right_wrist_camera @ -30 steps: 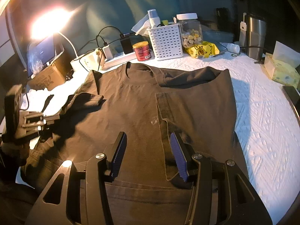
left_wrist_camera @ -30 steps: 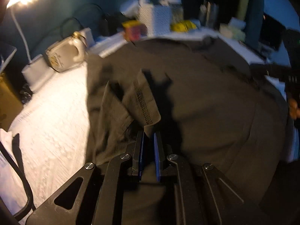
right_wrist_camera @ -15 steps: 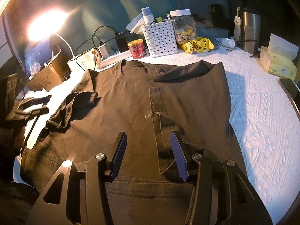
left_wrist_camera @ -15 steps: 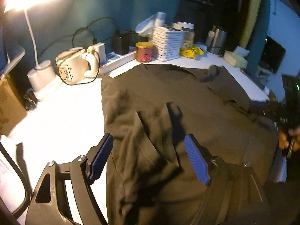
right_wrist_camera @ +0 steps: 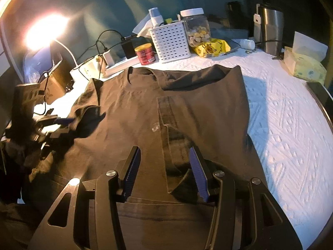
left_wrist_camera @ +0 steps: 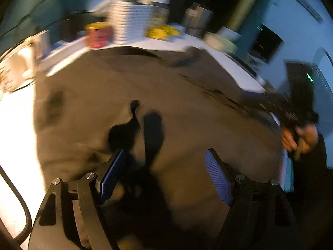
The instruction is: Fold small clothes
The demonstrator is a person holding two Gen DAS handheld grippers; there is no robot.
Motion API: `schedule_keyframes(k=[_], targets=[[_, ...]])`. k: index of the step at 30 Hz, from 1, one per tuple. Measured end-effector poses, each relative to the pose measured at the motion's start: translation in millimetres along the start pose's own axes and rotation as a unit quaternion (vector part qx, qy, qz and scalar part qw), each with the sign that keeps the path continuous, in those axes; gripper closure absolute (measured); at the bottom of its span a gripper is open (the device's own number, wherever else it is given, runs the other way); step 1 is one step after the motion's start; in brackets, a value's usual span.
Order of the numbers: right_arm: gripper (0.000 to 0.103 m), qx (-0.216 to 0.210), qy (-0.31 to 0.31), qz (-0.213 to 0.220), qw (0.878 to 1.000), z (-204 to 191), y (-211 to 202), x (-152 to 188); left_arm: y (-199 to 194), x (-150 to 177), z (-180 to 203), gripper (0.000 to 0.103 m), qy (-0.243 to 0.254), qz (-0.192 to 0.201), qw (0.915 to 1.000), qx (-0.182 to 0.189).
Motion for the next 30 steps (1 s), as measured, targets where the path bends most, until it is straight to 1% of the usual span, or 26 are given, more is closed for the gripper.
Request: schedule_keyframes(k=[1, 2, 4, 6, 8, 10, 12, 13, 15, 18, 20, 21, 23, 25, 26, 28, 30], targets=[[0.051, 0.000, 0.001, 0.000, 1.000, 0.5, 0.2, 0.7, 1.6, 6.2, 8.0, 0.025, 0.011, -0.009, 0.9999, 0.000], [0.051, 0.000, 0.001, -0.001, 1.000, 0.9, 0.5, 0.8, 0.7, 7.8, 10.2, 0.025, 0.016, -0.010, 0.9998, -0.006], [0.051, 0.001, 0.001, -0.002, 1.000, 1.4, 1.2, 1.4, -5.8, 8.4, 13.0, 0.025, 0.023, -0.001, 0.9995, -0.020], [0.051, 0.001, 0.001, -0.002, 1.000, 1.5, 1.3, 1.6, -18.7, 2.8, 10.7, 0.025, 0.019, 0.020, 0.9991, -0.033], [0.051, 0.000, 0.000, -0.001, 1.000, 1.1, 1.8, 1.4, -33.4, -6.7, 3.4, 0.025, 0.013, 0.047, 0.9977, -0.048], [0.051, 0.000, -0.001, -0.001, 1.000, 0.5, 2.9, 2.0, -40.0, -17.1, -9.1, 0.025, 0.003, 0.068, 0.9955, -0.066], [0.051, -0.001, -0.002, -0.002, 1.000, -0.9, 4.4, 1.9, -40.2, -25.2, -27.2, 0.025, -0.017, 0.080, 0.9930, -0.085], [0.051, -0.002, -0.002, -0.002, 1.000, -2.0, 4.2, 2.1, -36.5, -28.5, -32.8, 0.025, -0.024, 0.081, 0.9926, -0.088], [0.051, -0.004, -0.004, -0.002, 1.000, -4.3, 5.0, 1.6, -27.3, -31.4, -41.9, 0.025, -0.033, 0.077, 0.9933, -0.080], [0.051, -0.003, -0.005, -0.003, 1.000, -5.8, 5.0, 2.1, -7.0, -29.5, -41.4, 0.025, -0.032, 0.049, 0.9964, -0.061], [0.051, -0.002, -0.004, -0.003, 1.000, -4.8, 4.3, 2.8, 6.8, -19.1, -29.3, 0.025, -0.015, 0.015, 0.9986, -0.049], [0.051, -0.001, -0.003, -0.004, 1.000, -4.0, 4.2, 3.2, 9.8, -11.6, -20.2, 0.025, 0.001, 0.003, 0.9990, -0.046], [0.051, 0.002, 0.000, -0.004, 1.000, -1.6, 3.6, 3.9, 9.4, 0.9, -5.0, 0.025, 0.034, -0.009, 0.9984, -0.045], [0.051, 0.003, 0.003, -0.005, 1.000, 0.0, 3.4, 5.1, -0.6, 12.5, 1.5, 0.025, 0.056, -0.007, 0.9963, -0.064], [0.051, 0.003, 0.004, -0.006, 1.000, 0.5, 3.9, 5.5, -8.0, 15.7, 1.2, 0.025, 0.059, -0.001, 0.9956, -0.073], [0.051, -0.001, 0.004, -0.007, 1.000, -0.7, 6.4, 4.8, -28.0, 22.0, -5.2, 0.025, 0.057, 0.022, 0.9931, -0.100], [0.051, -0.007, 0.000, -0.009, 1.000, -4.7, 11.3, 2.2, -42.4, 25.3, -15.9, 0.025, 0.054, 0.046, 0.9883, -0.135]])
Point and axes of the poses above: each gripper's, at about its wrist camera, not at the fingertips, and y roughly the way its jaws point, z to its right, x to its underside, the point moved 8 cm from there along y, roughly the way its jaws point, and after that the axes turned 13 degrees about -y, right-handed, at the moved point
